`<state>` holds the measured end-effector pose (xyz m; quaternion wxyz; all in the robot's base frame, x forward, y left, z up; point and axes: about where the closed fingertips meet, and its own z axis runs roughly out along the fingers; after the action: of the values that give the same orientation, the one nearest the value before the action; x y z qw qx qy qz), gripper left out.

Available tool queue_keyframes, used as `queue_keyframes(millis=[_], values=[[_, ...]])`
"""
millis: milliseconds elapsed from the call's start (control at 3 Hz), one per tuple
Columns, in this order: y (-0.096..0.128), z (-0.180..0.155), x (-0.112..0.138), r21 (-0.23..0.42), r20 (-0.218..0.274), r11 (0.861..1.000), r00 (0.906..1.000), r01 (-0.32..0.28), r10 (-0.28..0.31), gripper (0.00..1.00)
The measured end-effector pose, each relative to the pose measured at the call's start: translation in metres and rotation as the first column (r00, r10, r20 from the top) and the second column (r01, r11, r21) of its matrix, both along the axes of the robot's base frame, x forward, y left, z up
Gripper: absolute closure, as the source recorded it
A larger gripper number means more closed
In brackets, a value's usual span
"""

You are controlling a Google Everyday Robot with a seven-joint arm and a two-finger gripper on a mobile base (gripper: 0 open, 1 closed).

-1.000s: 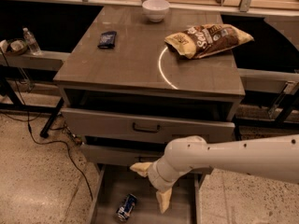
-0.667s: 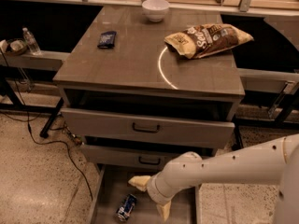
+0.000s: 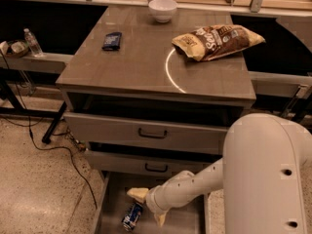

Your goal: Pick pepsi can from bottom drawer and place on counter

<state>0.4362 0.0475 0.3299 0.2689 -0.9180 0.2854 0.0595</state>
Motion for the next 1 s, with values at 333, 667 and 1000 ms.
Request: queue_keyframes(millis=[333, 667, 1000], values=[[-0.0022, 0.0031, -0.0039, -0.006, -0.005, 1.0, 1.0, -0.003, 0.003, 0.0], [-0.0023, 0.0034, -0.0039, -0.007, -0.005, 1.0, 1.0, -0.003, 0.003, 0.0], [0.0017, -0.0064, -0.0005, 0.009, -0.001, 1.0, 0.9999, 0.011, -0.011, 0.0]])
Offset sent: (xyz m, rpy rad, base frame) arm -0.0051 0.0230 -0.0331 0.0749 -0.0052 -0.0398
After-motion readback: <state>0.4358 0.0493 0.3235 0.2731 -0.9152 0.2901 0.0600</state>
